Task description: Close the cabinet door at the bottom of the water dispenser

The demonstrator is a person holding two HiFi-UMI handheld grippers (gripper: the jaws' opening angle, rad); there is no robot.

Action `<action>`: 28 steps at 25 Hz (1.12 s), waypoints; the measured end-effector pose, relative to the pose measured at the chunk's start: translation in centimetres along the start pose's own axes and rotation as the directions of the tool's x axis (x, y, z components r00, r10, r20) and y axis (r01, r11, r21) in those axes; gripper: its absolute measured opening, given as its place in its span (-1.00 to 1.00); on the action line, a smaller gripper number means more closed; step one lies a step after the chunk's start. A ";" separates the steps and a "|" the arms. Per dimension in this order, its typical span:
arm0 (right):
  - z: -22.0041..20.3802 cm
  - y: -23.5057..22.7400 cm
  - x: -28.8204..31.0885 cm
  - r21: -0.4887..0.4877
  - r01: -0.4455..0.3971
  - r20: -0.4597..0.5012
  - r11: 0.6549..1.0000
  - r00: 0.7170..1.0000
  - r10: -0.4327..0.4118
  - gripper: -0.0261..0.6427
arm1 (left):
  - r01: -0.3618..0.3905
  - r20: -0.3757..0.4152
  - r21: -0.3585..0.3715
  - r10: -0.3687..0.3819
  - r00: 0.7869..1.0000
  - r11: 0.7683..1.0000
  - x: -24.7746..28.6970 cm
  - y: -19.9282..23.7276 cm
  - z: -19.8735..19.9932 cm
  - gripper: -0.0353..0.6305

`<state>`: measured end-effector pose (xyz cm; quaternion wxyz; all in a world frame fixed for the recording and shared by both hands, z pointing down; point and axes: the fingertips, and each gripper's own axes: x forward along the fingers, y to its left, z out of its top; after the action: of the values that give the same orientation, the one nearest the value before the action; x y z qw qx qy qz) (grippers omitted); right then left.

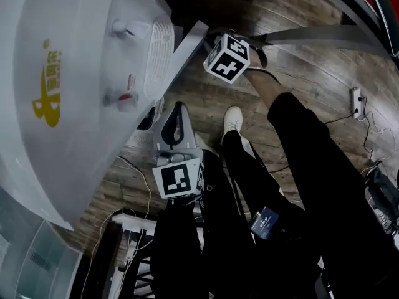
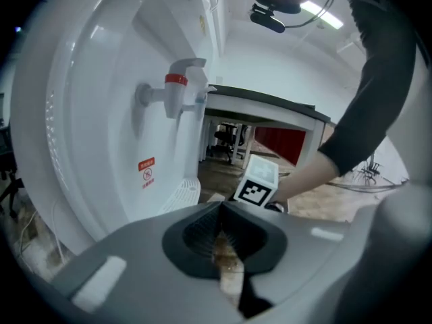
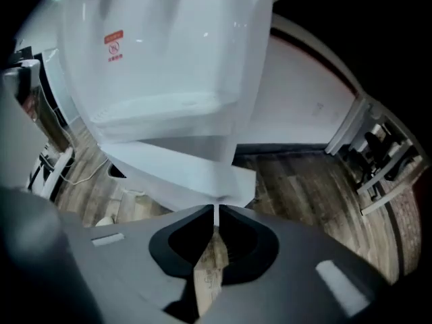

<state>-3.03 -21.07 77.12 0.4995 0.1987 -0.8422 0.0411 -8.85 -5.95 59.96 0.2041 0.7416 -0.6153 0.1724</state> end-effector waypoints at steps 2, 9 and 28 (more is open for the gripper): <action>1.2 0.0 1.3 -0.026 -0.013 -0.015 1.000 1.000 0.013 -0.87 | -0.013 -0.007 -0.005 0.013 1.000 1.000 0.2 0.1 -0.3 -0.87; 4.7 -1.4 3.3 0.049 0.001 0.059 0.999 0.998 -0.004 -0.90 | -0.036 -0.001 -0.023 0.036 0.999 0.999 0.8 0.6 0.0 -0.87; 2.7 -1.9 -1.4 0.098 0.106 0.150 0.990 0.981 -0.120 -0.92 | -0.021 -0.016 -0.006 0.021 1.000 1.000 2.0 1.6 1.0 -0.87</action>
<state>-3.95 -23.10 74.31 0.4242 0.2711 -0.8634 0.0349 -10.02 -8.37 60.24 0.2091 0.7331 -0.6221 0.1786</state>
